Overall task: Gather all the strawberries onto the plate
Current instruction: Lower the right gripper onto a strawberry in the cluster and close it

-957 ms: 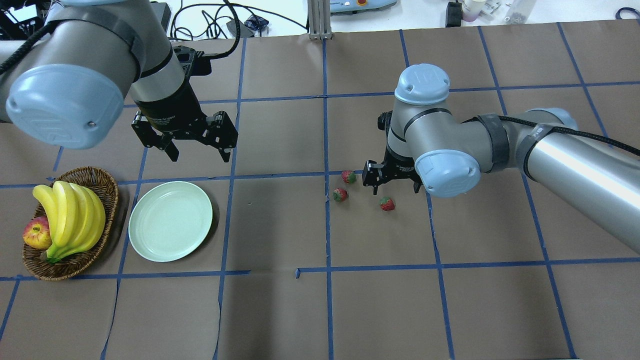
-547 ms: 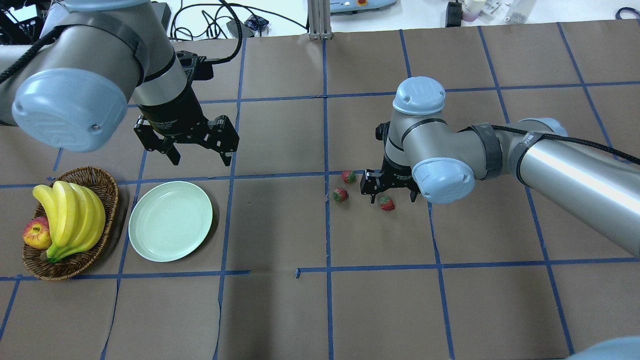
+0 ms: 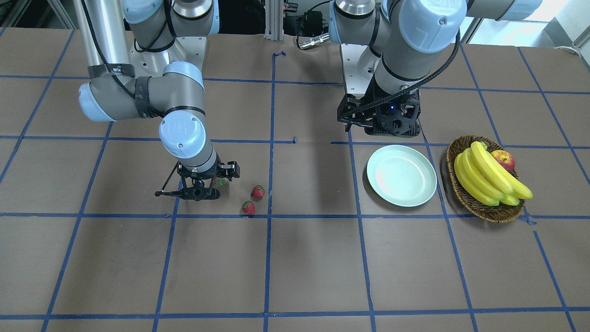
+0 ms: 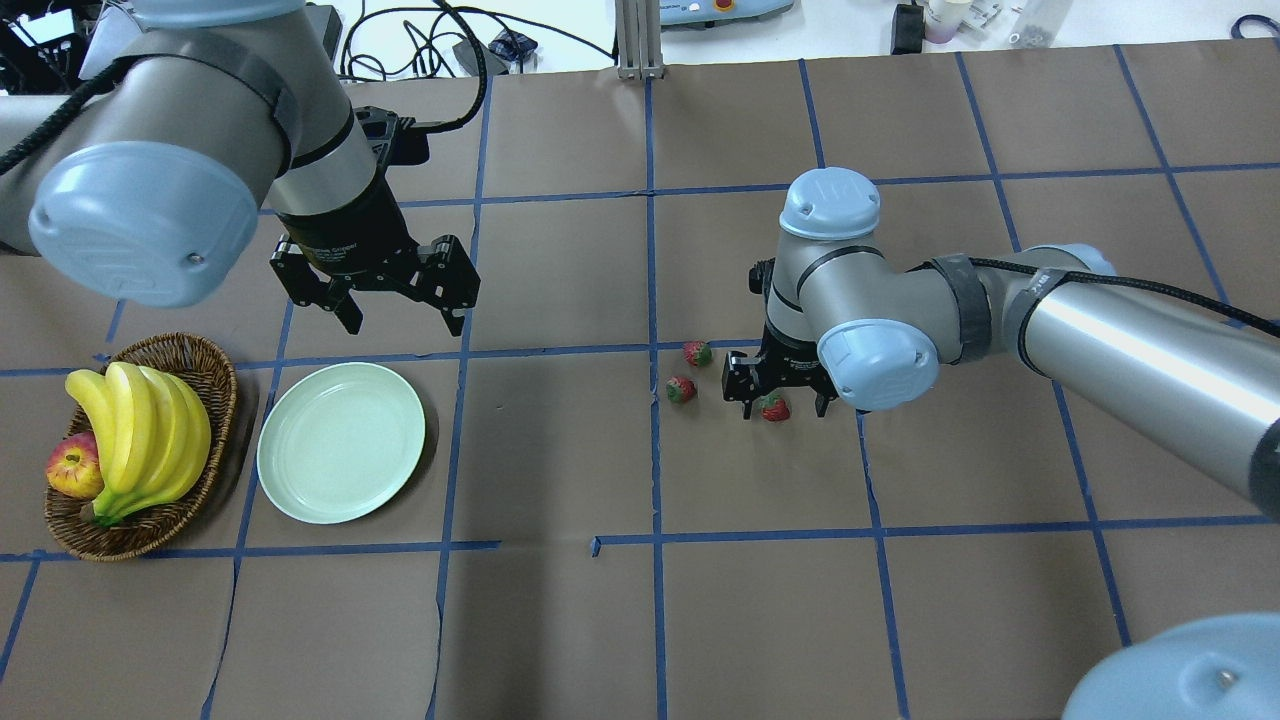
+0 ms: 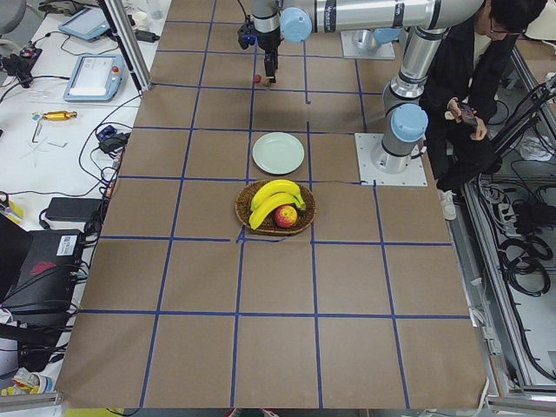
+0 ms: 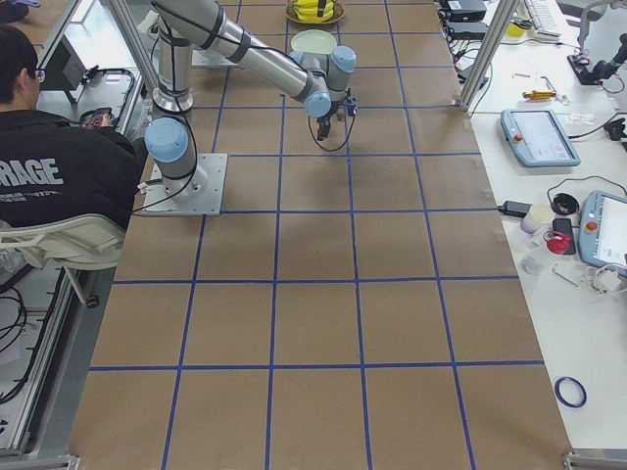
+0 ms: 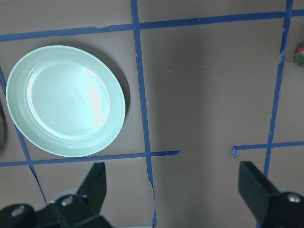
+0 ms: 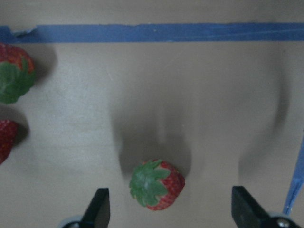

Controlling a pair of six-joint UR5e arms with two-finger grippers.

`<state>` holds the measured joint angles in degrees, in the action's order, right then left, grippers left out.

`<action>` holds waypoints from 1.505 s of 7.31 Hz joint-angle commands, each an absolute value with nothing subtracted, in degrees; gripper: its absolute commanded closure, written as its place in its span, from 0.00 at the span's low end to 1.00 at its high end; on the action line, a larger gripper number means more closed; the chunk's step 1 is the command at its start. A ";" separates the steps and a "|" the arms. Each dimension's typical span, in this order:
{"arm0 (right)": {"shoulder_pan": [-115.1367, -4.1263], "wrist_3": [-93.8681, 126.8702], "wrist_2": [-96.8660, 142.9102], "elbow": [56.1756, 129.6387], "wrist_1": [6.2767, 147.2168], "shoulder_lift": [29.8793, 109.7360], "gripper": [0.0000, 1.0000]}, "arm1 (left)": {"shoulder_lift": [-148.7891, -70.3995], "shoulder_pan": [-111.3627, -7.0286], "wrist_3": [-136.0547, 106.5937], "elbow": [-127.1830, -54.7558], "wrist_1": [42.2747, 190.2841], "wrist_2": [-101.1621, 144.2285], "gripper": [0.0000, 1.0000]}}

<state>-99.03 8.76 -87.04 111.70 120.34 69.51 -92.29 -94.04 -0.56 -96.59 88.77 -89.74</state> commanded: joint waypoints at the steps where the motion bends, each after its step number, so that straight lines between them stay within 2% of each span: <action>1: -98.97 8.70 -87.01 111.71 120.41 68.99 0.22 | -92.29 -94.04 -0.53 -96.68 88.77 -89.74 0.00; 2: -99.05 8.70 -87.01 111.62 120.41 68.99 0.39 | -92.29 -94.04 -0.53 -96.68 88.77 -89.65 0.00; 4: -99.05 8.70 -87.01 111.53 121.72 68.99 0.84 | -92.29 -94.04 -0.53 -96.77 88.77 -89.65 0.00; 5: -98.97 8.79 -87.01 111.53 122.42 68.99 1.00 | -92.29 -94.04 -0.53 -96.77 88.77 -89.65 0.00; 8: -98.97 8.79 -87.10 110.05 122.34 69.95 1.00 | -92.29 -94.04 -0.35 -96.77 88.86 -89.74 0.00; 11: -100.80 10.36 -87.19 103.55 119.19 73.29 1.00 | -91.67 -93.87 0.44 -96.68 88.77 -90.09 0.00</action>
<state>-99.52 9.21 -87.60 106.16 120.37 71.93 -92.07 -94.01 0.10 -96.69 88.78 -89.87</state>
